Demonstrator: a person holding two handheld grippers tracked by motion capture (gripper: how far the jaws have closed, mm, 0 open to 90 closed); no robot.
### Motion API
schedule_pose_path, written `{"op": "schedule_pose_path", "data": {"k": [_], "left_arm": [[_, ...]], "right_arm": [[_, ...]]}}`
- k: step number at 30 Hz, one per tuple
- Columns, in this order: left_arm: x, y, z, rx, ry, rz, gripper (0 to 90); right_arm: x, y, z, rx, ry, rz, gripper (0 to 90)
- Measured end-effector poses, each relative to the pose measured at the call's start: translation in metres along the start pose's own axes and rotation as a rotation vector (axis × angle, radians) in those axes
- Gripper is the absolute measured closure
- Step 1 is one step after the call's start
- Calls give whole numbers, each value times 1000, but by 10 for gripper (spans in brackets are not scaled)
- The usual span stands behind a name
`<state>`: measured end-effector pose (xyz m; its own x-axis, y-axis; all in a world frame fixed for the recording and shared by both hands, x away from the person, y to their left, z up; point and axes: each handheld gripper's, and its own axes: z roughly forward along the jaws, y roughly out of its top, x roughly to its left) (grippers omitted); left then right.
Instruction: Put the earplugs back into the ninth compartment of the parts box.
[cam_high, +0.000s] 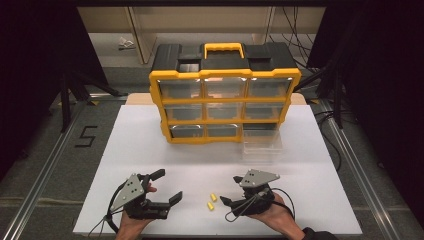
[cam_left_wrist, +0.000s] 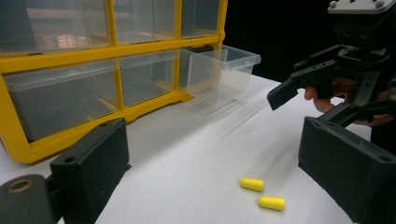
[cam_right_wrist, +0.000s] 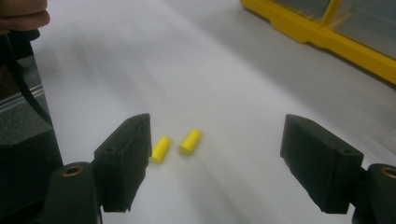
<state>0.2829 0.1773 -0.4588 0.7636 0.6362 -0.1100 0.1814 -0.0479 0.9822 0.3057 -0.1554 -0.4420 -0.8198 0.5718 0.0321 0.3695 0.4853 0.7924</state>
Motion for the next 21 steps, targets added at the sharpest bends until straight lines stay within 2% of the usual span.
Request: {"op": "schedule_pose_path", "data": {"k": [16, 21], "left_arm": [[0, 0, 0, 2, 2, 2, 84], [-1, 0, 1, 4, 0, 3, 84]], "right_arm": [[3, 9, 37, 183, 55, -2, 397], [1, 10, 45, 217, 60, 3, 419]]}}
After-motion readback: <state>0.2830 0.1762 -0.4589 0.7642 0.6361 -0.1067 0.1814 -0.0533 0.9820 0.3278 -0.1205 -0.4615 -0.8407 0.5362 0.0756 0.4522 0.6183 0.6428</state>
